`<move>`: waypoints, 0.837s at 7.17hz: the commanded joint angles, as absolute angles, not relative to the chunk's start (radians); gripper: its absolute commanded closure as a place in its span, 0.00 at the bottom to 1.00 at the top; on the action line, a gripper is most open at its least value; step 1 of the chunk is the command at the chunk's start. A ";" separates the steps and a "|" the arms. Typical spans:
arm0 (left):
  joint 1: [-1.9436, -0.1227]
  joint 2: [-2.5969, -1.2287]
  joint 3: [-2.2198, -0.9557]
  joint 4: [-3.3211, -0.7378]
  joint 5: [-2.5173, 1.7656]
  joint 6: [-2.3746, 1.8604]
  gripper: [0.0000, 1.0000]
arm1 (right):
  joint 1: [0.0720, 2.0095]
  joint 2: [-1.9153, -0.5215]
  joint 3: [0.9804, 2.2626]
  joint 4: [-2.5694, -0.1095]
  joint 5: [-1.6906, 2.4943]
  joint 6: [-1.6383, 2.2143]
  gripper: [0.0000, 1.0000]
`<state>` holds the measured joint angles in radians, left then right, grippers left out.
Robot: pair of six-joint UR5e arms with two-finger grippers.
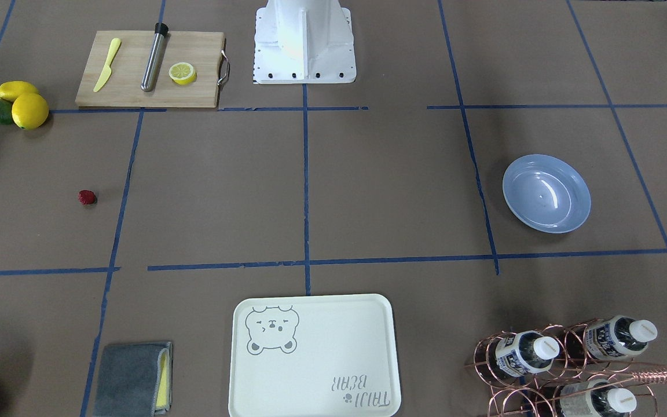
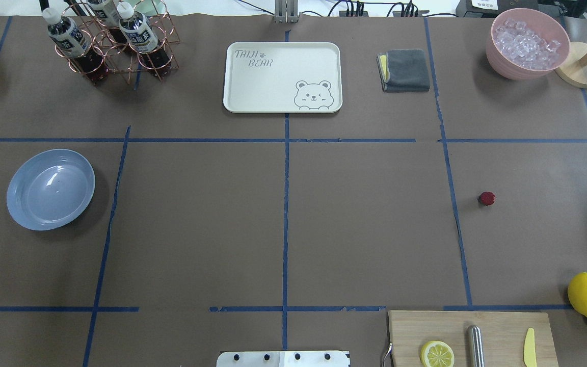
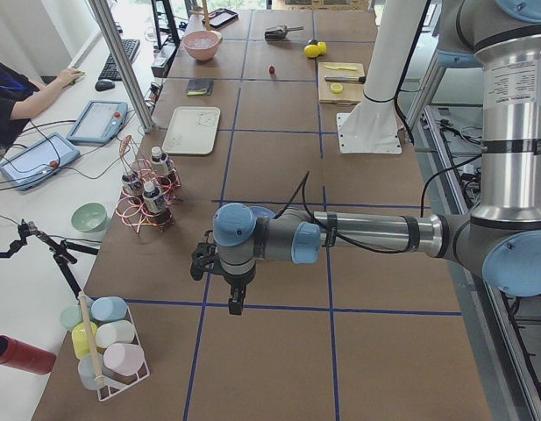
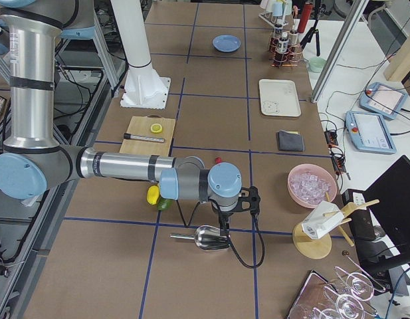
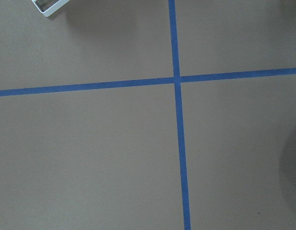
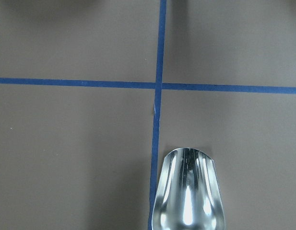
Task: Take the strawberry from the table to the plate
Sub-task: 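Move the left gripper toward the light blue plate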
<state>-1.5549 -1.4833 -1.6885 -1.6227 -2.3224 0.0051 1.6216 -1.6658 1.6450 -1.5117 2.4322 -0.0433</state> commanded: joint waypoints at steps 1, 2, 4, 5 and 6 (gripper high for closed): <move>-1.554 -1.488 -1.687 -1.624 -2.322 0.005 0.00 | 1.621 -1.666 1.644 -1.511 2.434 -0.041 0.00; -1.554 -1.496 -1.690 -1.624 -2.322 0.005 0.00 | 1.621 -1.664 1.649 -1.509 2.439 -0.041 0.00; -1.552 -1.534 -1.684 -1.716 -2.319 0.003 0.00 | 1.620 -1.649 1.654 -1.508 2.433 -0.040 0.00; -1.551 -1.532 -1.675 -1.770 -2.327 -0.039 0.00 | 1.617 -1.613 1.654 -1.506 2.434 -0.038 0.00; -1.540 -1.516 -1.671 -1.870 -2.377 -0.126 0.00 | 1.615 -1.573 1.640 -1.519 2.442 -0.034 0.00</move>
<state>-1.5489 -1.5265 -1.6776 -1.7673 -2.3368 -0.0462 1.6176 -1.6164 1.6503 -1.5095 2.4359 -0.0379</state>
